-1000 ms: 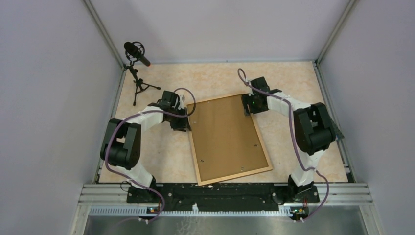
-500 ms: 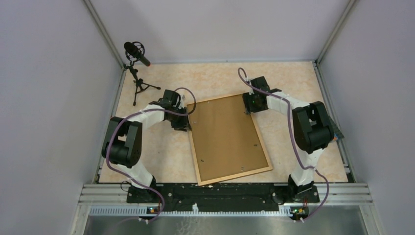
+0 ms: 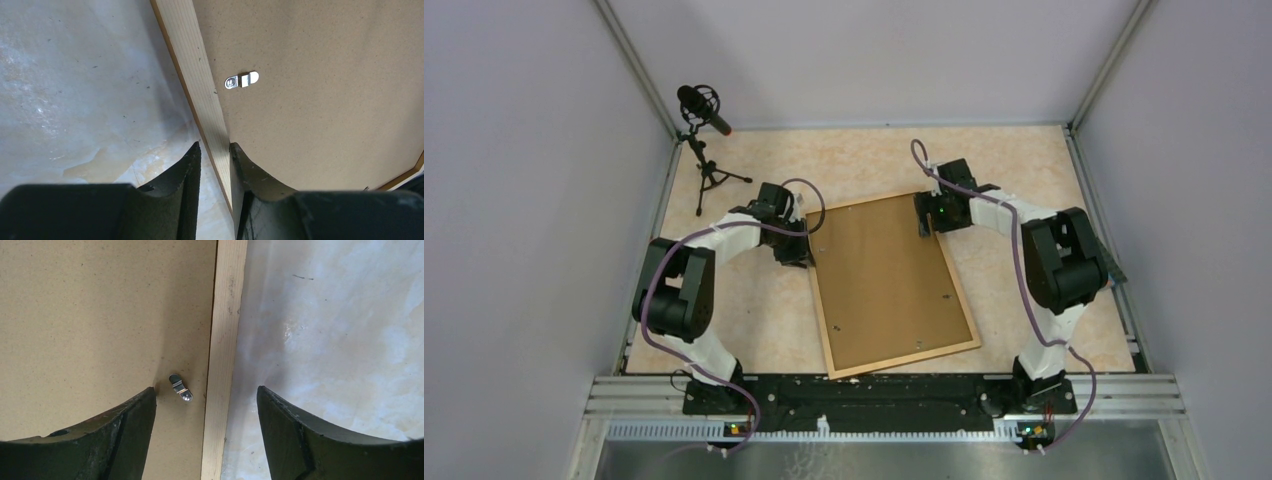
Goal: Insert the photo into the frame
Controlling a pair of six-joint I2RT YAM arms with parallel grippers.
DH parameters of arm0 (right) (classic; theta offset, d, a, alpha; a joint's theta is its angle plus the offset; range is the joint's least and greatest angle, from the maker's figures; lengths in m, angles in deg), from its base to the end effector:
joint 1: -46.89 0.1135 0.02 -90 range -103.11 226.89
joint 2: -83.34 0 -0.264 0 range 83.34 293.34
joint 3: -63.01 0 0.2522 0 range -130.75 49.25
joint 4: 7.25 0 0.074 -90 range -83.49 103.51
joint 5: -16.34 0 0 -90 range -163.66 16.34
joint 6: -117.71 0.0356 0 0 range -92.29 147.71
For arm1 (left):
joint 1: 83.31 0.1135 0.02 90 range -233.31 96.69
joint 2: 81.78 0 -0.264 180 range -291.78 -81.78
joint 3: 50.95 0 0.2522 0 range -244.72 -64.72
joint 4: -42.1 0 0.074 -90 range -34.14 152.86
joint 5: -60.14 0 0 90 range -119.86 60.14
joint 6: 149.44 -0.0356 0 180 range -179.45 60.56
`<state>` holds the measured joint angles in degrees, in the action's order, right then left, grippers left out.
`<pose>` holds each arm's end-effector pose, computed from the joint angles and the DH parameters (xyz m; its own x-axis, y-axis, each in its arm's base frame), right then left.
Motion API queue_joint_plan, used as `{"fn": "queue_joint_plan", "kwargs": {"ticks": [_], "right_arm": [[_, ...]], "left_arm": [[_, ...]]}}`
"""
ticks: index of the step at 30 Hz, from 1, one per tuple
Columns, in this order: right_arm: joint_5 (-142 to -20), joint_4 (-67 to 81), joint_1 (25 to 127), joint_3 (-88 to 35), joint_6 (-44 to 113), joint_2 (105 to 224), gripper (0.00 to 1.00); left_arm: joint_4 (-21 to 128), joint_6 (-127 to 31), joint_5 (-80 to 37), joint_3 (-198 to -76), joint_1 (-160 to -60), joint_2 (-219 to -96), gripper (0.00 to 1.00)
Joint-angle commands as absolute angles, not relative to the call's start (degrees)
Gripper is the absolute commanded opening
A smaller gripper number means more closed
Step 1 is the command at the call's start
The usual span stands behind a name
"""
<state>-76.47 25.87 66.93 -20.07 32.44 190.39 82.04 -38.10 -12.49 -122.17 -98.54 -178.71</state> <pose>0.3633 0.1344 0.1715 -0.8163 -0.2101 -0.5381 -0.3010 0.9498 0.0858 0.3094 -0.0953 0.1678 -0.9532 -0.1004 -0.2851 0.0243 0.9147 -0.4034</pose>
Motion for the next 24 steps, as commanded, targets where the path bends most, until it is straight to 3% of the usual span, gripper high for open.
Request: {"fn": "queue_joint_plan", "kwargs": {"ticks": [1, 7, 13, 16, 20, 22, 24], "right_arm": [[-75.45, 25.1, 67.34, -19.53, 32.52, 189.8, 0.72], [-69.5, 26.49, 67.33, -21.35, 34.25, 193.04, 0.5], [-69.15, 29.54, 67.81, -23.55, 44.0, 196.31, 0.39], [-67.16, 36.63, 68.59, -26.17, 50.22, 199.1, 0.24], [-62.79, 36.71, 71.68, -23.88, 53.94, 197.02, 0.21], [-58.62, 37.93, 73.04, -23.97, 56.63, 196.17, 0.08], [-57.47, 40.09, 73.41, -25.26, 60.74, 196.04, 0.02]], "left_arm": [[82.46, -38.97, -16.9, -122.46, -98.54, -180.22, 0.31], [82.58, -38.97, -16.93, -122.46, -98.55, -180.04, 0.3], [82.74, -38.66, -17.64, -122.47, -98.6, -179.89, 0.3], [82.82, -38.48, -17.93, -122.46, -98.6, -179.69, 0.29], [82.83, -38.43, -17.8, -122.55, -98.56, -179.52, 0.29], [82.84, -38.39, -17.67, -122.46, -98.6, -179.53, 0.29], [82.84, -38.35, -17.5, -122.5, -98.58, -179.43, 0.29]]}}
